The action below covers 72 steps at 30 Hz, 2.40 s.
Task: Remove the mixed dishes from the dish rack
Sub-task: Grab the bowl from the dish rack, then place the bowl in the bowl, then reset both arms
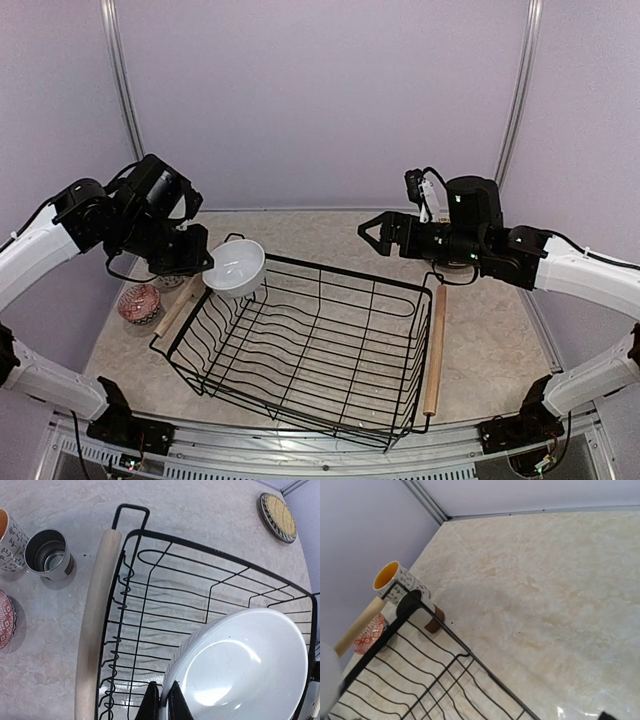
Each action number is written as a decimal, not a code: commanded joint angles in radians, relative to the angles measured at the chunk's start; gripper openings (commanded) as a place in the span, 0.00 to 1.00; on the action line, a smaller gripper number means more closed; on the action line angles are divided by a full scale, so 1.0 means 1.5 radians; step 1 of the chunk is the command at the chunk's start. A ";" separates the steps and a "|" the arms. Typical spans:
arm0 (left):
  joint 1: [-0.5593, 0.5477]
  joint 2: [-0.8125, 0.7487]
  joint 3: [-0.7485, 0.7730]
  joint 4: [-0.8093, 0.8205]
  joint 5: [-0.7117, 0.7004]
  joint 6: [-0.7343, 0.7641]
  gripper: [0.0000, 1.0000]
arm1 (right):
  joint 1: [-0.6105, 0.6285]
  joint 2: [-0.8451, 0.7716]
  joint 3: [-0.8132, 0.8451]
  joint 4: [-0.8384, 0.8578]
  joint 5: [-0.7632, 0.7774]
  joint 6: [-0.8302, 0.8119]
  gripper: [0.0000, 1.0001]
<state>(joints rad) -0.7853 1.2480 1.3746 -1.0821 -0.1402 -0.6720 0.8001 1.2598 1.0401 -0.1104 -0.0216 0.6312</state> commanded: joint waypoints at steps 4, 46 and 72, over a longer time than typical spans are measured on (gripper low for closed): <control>0.208 -0.075 0.036 0.025 -0.009 0.029 0.00 | -0.002 -0.025 0.005 -0.013 0.022 -0.009 1.00; 0.638 -0.013 -0.406 0.307 -0.066 -0.195 0.00 | -0.002 -0.118 -0.020 -0.048 0.084 -0.037 1.00; 0.586 -0.278 -0.082 0.305 0.324 0.159 0.99 | -0.009 -0.100 0.254 -0.319 0.497 -0.236 1.00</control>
<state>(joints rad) 0.1219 0.8951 1.1019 -0.6849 0.1356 -0.6872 0.7933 1.1591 1.3746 -0.5507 0.6209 0.3531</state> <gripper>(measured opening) 0.977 0.997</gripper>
